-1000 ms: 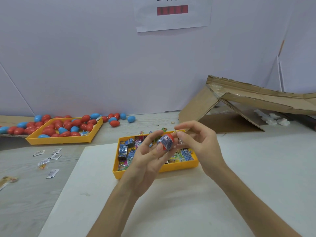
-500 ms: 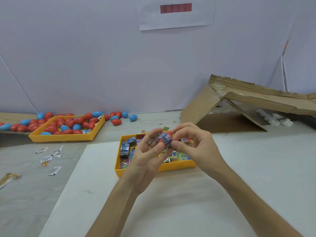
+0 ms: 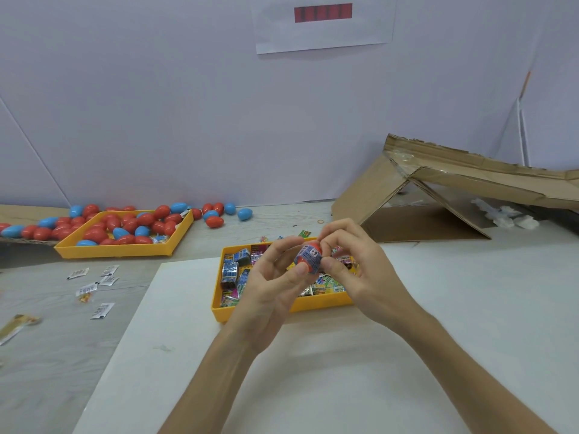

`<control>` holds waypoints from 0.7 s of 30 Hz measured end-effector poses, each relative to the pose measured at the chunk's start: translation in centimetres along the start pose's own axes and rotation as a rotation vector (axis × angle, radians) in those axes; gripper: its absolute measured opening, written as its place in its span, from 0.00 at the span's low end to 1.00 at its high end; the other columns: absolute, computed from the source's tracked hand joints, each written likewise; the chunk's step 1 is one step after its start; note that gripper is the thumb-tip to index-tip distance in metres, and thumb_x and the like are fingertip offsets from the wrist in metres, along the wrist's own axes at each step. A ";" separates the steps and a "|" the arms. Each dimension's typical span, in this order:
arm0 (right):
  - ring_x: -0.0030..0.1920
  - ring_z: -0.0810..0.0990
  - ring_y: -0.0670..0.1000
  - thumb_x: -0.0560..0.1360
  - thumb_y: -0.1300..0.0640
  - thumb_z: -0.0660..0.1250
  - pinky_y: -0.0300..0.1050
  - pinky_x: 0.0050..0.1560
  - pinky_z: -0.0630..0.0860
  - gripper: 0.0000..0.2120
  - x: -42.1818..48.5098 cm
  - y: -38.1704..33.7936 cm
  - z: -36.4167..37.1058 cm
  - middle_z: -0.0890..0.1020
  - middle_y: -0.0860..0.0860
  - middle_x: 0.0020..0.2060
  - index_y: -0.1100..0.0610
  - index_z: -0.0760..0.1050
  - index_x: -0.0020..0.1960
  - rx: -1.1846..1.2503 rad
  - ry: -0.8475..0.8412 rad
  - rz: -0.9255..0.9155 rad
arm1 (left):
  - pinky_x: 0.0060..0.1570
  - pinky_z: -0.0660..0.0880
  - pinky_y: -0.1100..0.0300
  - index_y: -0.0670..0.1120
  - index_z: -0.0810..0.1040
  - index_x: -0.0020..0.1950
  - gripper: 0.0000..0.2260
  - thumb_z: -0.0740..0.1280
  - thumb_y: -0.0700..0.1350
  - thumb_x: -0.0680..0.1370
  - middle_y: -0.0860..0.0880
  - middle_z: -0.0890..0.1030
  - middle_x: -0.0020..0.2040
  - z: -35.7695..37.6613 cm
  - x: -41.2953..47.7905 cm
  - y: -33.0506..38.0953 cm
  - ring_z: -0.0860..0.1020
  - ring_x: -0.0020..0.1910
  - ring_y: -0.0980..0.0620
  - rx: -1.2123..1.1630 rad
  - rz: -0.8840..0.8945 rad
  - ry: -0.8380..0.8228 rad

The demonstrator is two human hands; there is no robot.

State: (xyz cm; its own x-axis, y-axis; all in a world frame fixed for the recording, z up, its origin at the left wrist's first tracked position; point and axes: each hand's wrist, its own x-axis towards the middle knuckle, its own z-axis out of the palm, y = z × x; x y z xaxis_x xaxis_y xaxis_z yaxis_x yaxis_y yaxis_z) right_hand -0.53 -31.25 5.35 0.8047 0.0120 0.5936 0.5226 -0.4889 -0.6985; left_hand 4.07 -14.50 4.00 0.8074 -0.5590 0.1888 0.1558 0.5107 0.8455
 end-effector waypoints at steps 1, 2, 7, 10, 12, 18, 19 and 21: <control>0.56 0.76 0.51 0.76 0.63 0.66 0.37 0.55 0.72 0.02 0.0 0.0 -0.1 0.75 0.48 0.53 0.59 0.75 0.45 -0.046 -0.008 -0.016 | 0.54 0.79 0.59 0.51 0.85 0.56 0.14 0.73 0.39 0.73 0.49 0.84 0.57 0.0 0.0 0.0 0.83 0.59 0.50 0.010 0.001 0.000; 0.56 0.76 0.50 0.76 0.63 0.66 0.38 0.54 0.72 0.02 0.1 -0.1 -0.3 0.75 0.49 0.53 0.59 0.74 0.45 -0.070 -0.019 -0.023 | 0.54 0.79 0.59 0.51 0.85 0.56 0.14 0.73 0.39 0.72 0.49 0.84 0.57 -0.1 0.1 -0.1 0.83 0.59 0.50 0.022 0.001 0.002; 0.56 0.76 0.50 0.77 0.69 0.67 0.40 0.53 0.75 0.07 0.1 -0.2 -0.8 0.75 0.50 0.54 0.59 0.75 0.45 -0.073 -0.076 -0.022 | 0.55 0.79 0.59 0.52 0.84 0.57 0.16 0.73 0.38 0.72 0.47 0.83 0.60 -0.3 0.0 0.1 0.82 0.60 0.48 0.099 0.007 -0.019; 0.55 0.76 0.52 0.77 0.69 0.67 0.46 0.51 0.77 0.07 0.2 -0.1 -1.0 0.74 0.49 0.54 0.59 0.74 0.45 -0.069 -0.099 -0.024 | 0.55 0.79 0.59 0.50 0.82 0.60 0.17 0.73 0.37 0.72 0.45 0.82 0.62 -0.5 0.1 0.2 0.81 0.61 0.46 0.141 -0.005 -0.027; 0.54 0.76 0.52 0.78 0.66 0.66 0.47 0.49 0.77 0.05 0.1 0.0 -0.9 0.74 0.47 0.54 0.58 0.74 0.45 -0.058 -0.113 -0.033 | 0.55 0.79 0.58 0.48 0.80 0.63 0.20 0.73 0.37 0.73 0.44 0.82 0.63 -0.7 0.2 0.4 0.81 0.62 0.45 0.176 -0.011 -0.033; 0.48 0.78 0.53 0.76 0.62 0.66 0.60 0.46 0.79 0.03 0.5 0.9 -2.6 0.75 0.45 0.49 0.57 0.74 0.44 0.042 0.036 0.035 | 0.56 0.79 0.58 0.54 0.81 0.63 0.20 0.75 0.39 0.73 0.45 0.82 0.63 -0.7 -0.2 1.0 0.81 0.63 0.44 0.222 -0.045 -0.126; 0.46 0.79 0.52 0.76 0.61 0.66 0.59 0.46 0.80 0.03 0.5 1.0 -3.0 0.76 0.45 0.49 0.56 0.74 0.44 0.056 0.081 0.043 | 0.56 0.79 0.57 0.53 0.81 0.63 0.20 0.76 0.39 0.73 0.45 0.82 0.64 -0.6 -0.2 0.9 0.81 0.63 0.42 0.208 -0.048 -0.121; 0.45 0.81 0.51 0.75 0.60 0.69 0.54 0.45 0.80 0.03 0.4 1.0 -3.1 0.79 0.46 0.48 0.53 0.76 0.44 0.099 0.132 0.047 | 0.58 0.79 0.55 0.51 0.81 0.64 0.22 0.78 0.42 0.70 0.43 0.81 0.64 -0.3 -0.2 0.5 0.80 0.64 0.40 0.159 -0.042 -0.082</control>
State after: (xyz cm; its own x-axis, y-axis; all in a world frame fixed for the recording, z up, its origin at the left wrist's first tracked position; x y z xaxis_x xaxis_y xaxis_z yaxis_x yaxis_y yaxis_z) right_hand -0.58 -34.47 6.15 0.7880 -0.1269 0.6025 0.5161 -0.3976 -0.7587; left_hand 4.20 -13.91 4.25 0.7520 -0.6323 0.1864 0.0911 0.3798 0.9206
